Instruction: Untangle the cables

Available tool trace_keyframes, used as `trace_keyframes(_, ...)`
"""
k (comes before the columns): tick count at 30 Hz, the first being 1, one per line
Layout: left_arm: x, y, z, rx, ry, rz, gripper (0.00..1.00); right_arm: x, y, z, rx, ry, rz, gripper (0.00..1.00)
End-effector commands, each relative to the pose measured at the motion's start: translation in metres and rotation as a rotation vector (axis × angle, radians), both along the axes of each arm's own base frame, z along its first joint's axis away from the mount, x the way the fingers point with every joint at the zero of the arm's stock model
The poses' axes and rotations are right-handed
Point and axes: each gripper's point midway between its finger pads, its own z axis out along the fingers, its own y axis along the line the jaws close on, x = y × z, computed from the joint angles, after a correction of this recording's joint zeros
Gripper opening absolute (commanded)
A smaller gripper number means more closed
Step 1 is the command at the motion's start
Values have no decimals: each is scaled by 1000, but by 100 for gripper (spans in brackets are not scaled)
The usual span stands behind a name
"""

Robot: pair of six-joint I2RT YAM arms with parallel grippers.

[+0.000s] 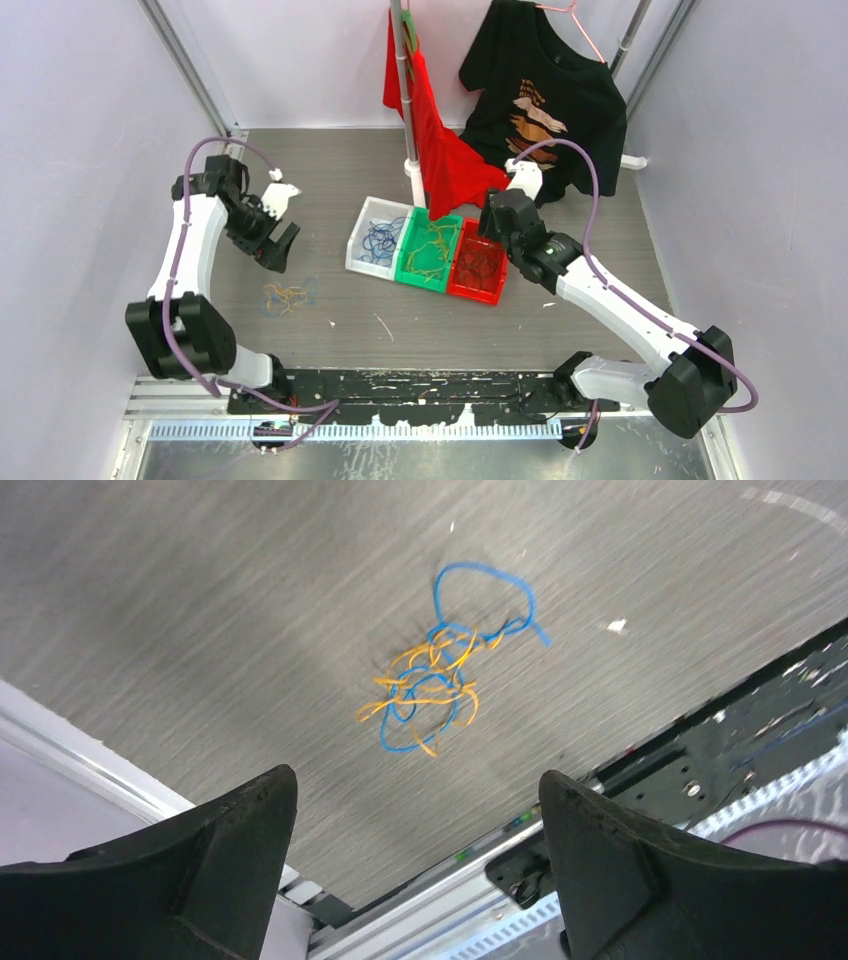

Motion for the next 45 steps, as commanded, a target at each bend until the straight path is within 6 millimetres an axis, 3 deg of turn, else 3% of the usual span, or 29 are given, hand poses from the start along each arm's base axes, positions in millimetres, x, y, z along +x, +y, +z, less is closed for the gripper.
trace_keyframes(1,-15,18,-27,19,92,-110,88,5,32,26,133,-26,101,51)
trace_keyframes(5,-24,19,-57,17,128,-160,83,2,43,15,186,-14,128,47)
trace_keyframes(11,-23,-8,-89,-68,179,-186,70,-6,50,14,239,-33,170,41)
trace_keyframes(15,-12,-19,-111,-21,158,-253,66,-13,56,20,279,-55,221,35)
trace_keyframes(20,-2,-29,-125,21,121,-312,60,-21,62,24,320,-71,271,28)
trace_keyframes(26,-3,-30,-132,75,110,-359,36,-28,64,32,352,-96,301,21)
trace_keyframes(30,-11,-32,-121,71,119,-374,21,-29,65,35,362,-98,305,17)
trace_keyframes(32,-17,-32,-113,75,131,-383,18,-28,67,35,366,-100,307,16)
trace_keyframes(34,-21,-32,-104,81,135,-387,23,-27,67,37,369,-102,307,16)
trace_keyframes(38,-32,-27,-88,99,155,-413,50,-27,68,39,370,-106,311,16)
trace_keyframes(41,-36,-17,-86,153,168,-441,56,-28,67,40,373,-108,310,16)
trace_keyframes(45,-33,-7,-100,211,172,-460,56,-30,65,40,378,-111,303,16)
